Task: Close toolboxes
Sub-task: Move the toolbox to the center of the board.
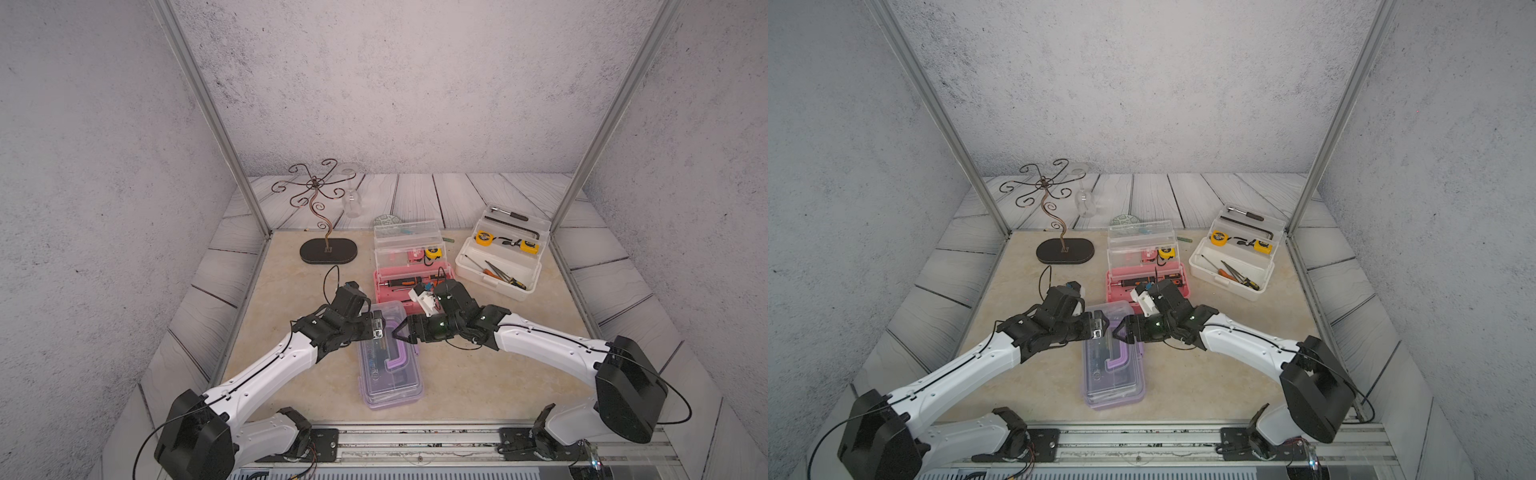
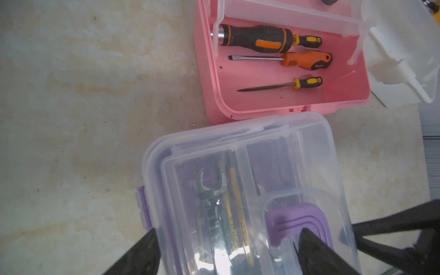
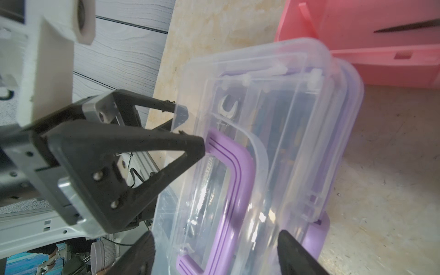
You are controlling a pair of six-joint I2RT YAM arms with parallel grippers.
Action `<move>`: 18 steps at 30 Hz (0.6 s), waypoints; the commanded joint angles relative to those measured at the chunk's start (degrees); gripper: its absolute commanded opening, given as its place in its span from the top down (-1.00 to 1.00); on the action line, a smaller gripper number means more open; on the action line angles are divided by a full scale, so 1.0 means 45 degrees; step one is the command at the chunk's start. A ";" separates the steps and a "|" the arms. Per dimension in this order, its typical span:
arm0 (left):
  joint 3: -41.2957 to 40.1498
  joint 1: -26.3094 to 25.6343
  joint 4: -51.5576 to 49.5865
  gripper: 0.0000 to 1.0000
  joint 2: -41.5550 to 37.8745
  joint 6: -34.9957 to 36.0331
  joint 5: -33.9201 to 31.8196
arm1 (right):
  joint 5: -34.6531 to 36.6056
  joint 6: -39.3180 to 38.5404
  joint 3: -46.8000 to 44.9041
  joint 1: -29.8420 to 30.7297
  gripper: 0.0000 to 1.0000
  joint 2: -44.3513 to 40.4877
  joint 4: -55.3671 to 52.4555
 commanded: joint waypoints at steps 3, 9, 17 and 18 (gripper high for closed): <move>0.0515 0.0384 0.1436 -0.78 0.1012 -0.0217 0.0770 | -0.0768 -0.0115 0.0346 0.0365 -0.54 0.0762 0.0822; 0.1417 0.0644 0.2163 -0.77 0.2011 -0.0011 0.0942 | -0.0928 -0.0208 0.0292 0.0419 -0.51 0.0825 0.0939; 0.2422 0.0996 0.1319 -0.77 0.2493 0.0688 0.1089 | 0.0521 -0.2420 0.0543 0.0487 -0.51 -0.0049 -0.1082; 0.2344 0.1002 0.1233 -0.78 0.2386 0.0715 0.0966 | 0.0840 -0.2984 0.0536 0.0469 -0.55 -0.0234 -0.1460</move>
